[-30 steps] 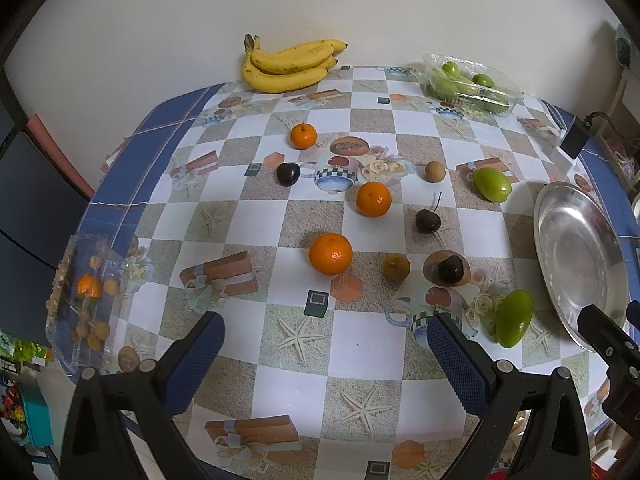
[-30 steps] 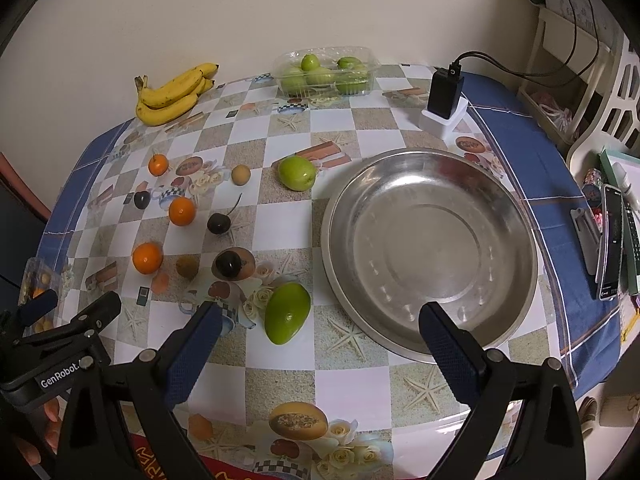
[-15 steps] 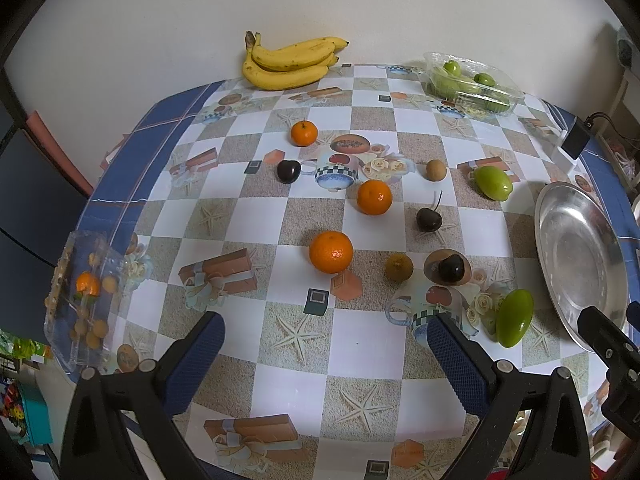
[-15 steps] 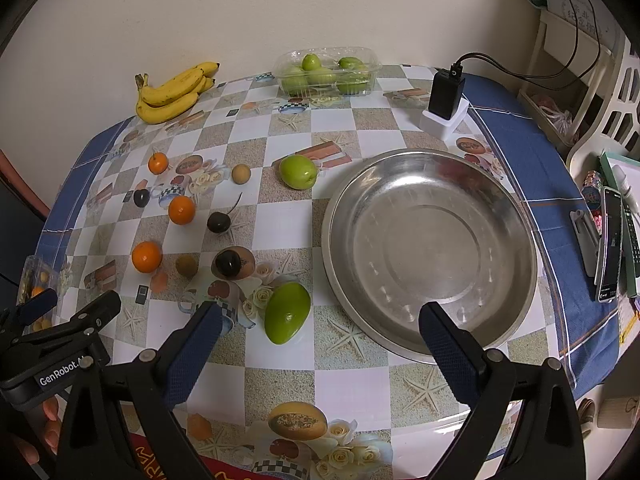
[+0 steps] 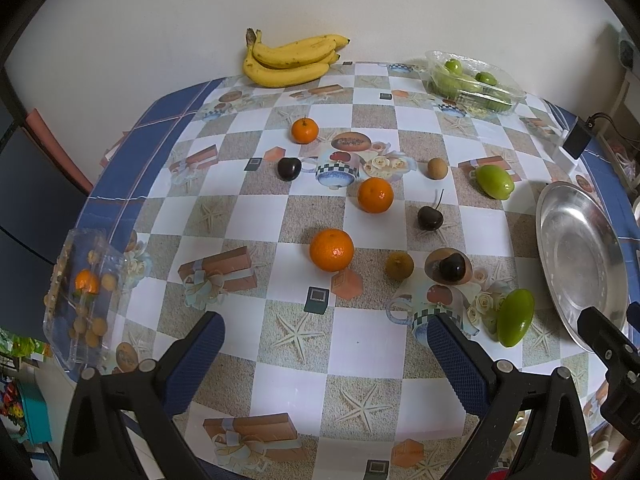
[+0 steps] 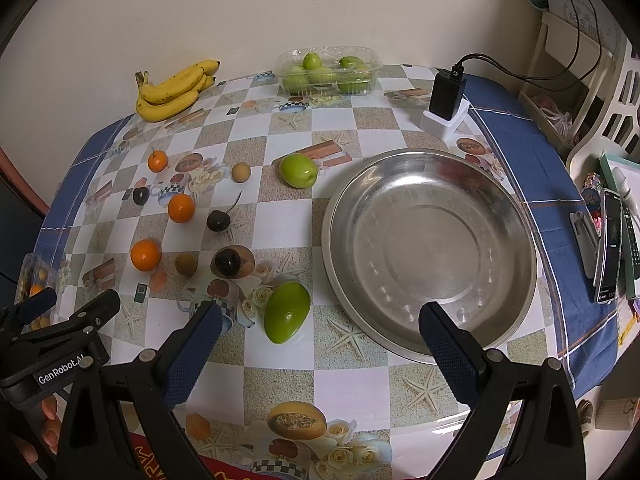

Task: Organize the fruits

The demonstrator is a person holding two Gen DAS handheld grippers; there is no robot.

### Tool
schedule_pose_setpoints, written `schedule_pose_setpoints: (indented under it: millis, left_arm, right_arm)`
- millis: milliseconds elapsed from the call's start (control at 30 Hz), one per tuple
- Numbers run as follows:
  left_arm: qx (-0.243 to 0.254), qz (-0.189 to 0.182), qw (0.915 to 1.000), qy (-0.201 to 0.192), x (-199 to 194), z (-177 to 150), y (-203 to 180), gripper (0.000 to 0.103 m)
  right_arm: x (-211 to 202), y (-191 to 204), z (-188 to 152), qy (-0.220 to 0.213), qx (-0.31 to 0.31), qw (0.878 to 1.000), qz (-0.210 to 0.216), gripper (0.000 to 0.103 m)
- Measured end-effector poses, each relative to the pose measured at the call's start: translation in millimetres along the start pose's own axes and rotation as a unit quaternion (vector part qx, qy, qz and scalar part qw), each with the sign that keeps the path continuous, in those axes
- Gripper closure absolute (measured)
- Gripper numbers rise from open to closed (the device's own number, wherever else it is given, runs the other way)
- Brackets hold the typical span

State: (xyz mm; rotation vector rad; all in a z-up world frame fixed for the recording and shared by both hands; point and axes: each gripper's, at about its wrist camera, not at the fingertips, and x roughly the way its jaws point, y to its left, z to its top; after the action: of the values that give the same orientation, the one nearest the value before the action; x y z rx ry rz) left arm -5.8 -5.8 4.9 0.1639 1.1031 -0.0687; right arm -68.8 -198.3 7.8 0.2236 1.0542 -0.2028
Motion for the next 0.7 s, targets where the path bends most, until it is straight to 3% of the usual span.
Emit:
schedule_pose_setpoints:
  millis: [700]
  left_arm:
    - [-0.002, 0.0, 1.0, 0.006, 2.9, -0.8, 0.3, 0.001]
  right_arm:
    - [2.0, 1.7, 0.7, 0.003, -0.011, 1.0, 0.001, 0.004]
